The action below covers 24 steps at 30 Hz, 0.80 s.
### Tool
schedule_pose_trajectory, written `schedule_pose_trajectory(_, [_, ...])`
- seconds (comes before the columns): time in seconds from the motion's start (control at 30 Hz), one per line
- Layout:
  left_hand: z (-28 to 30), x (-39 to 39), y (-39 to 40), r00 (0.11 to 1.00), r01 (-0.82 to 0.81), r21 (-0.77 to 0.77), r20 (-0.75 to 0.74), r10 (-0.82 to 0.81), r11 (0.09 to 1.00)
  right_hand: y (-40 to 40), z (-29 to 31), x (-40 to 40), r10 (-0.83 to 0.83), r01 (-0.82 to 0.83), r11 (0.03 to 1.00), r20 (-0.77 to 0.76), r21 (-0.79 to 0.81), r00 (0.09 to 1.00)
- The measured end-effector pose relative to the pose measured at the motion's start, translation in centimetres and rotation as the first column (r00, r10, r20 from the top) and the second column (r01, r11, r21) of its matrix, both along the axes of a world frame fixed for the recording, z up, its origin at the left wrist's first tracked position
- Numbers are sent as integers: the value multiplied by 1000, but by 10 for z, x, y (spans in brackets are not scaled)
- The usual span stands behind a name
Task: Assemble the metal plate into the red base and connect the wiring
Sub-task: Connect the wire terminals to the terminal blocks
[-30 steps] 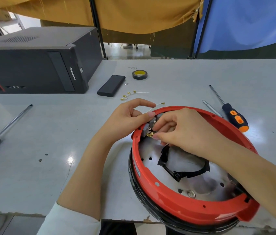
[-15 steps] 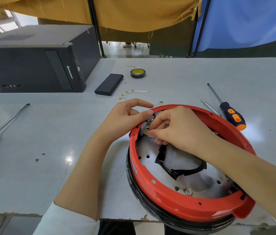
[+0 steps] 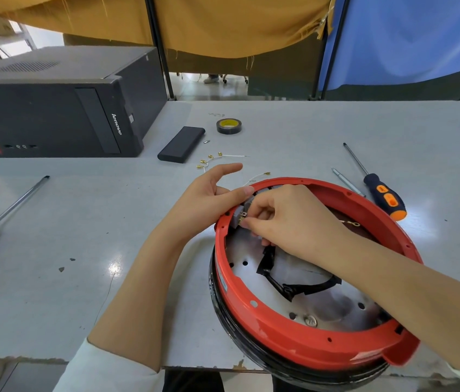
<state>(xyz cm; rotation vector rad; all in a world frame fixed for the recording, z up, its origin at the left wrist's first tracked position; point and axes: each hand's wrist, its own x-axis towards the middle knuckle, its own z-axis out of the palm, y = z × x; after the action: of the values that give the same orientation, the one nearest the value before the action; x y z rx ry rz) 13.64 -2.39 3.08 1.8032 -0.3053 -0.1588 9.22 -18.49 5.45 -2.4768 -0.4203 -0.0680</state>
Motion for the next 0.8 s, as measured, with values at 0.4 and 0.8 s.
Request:
schedule_pose_trajectory(0.4, [6, -2, -4, 986, -157, 80, -40, 160, 984, -29, 9, 9, -317, 325, 945, 165, -25, 934])
schedule_pose_trajectory(0.8, [-13, 17, -1, 904, -410, 182, 209, 372, 894, -42, 35, 62, 42, -25, 966, 63, -257, 997])
